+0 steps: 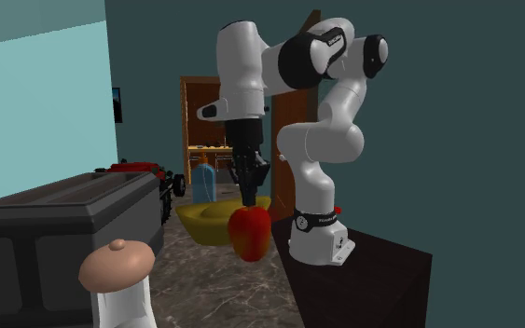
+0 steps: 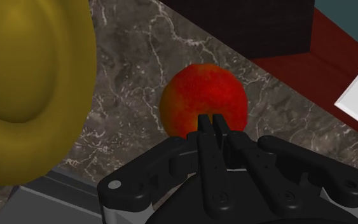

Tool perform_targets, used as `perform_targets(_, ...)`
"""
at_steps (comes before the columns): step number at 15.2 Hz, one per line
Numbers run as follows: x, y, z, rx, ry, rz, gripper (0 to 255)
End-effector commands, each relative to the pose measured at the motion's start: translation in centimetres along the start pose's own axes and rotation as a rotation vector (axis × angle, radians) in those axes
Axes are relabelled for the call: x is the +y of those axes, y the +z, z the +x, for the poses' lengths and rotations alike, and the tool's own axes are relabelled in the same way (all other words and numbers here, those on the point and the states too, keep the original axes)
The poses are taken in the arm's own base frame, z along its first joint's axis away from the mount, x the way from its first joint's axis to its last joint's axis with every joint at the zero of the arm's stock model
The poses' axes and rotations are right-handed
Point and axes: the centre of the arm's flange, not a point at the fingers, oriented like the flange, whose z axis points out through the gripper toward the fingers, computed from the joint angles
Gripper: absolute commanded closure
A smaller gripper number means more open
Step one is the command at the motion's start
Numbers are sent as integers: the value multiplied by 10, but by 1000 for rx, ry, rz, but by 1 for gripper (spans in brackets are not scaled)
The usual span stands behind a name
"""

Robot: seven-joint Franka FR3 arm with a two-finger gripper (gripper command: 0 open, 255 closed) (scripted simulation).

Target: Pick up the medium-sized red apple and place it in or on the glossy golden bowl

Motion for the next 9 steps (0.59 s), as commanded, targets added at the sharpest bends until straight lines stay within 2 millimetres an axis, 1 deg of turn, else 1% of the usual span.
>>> perform_targets(1,0,-11,0,-1,0,0,255)
perform_targets(9,-3,-53,-1,-1,0,0,255)
